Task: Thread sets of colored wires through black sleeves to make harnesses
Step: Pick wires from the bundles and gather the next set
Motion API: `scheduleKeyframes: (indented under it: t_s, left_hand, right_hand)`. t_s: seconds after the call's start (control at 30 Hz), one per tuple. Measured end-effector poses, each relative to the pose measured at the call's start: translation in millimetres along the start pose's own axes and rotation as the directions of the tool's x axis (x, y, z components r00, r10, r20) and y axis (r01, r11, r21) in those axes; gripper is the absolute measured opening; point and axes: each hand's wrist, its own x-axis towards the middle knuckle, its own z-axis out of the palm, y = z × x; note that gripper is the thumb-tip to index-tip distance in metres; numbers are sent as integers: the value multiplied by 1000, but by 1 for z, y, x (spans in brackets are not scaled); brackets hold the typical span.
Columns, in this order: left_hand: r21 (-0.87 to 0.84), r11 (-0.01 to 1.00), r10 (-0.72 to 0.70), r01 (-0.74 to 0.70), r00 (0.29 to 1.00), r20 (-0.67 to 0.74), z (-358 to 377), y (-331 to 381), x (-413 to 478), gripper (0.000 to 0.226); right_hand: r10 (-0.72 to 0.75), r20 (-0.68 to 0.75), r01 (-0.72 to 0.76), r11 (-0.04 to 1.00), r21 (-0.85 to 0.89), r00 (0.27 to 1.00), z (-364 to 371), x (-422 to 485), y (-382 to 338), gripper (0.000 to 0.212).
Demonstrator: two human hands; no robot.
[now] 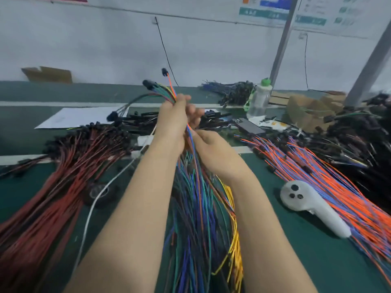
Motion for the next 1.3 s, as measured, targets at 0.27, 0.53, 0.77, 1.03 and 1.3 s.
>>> scheduleKeyframes:
  t_s: [0.27, 0.53, 0.77, 1.03, 1.3]
  left_hand:
    - [360, 918, 77, -164, 967, 244, -14, 25, -27, 34]
    - [465, 872, -405, 153, 759, 510, -36, 4, -75, 55]
    - [611, 785, -271, -104, 829, 489, -60, -1, -81, 40]
    - [738, 657, -362, -158, 792, 492, -70, -14, -84, 42]
    - [653, 756, -290, -50, 869, 402, -66, -35, -81, 36]
  right_hand:
    - [38, 331, -283, 614, 737, 943, 10, -26, -27, 38]
    - [97, -190, 169, 192, 967, 977, -23, 1, -53, 43]
    - [164, -275, 284, -35, 958, 947, -25, -8, -23, 43]
    - [260, -219, 226, 3, 974, 940, -15, -15, -3, 47]
    - [299, -140, 104, 134, 985, 944, 16, -13, 3, 49]
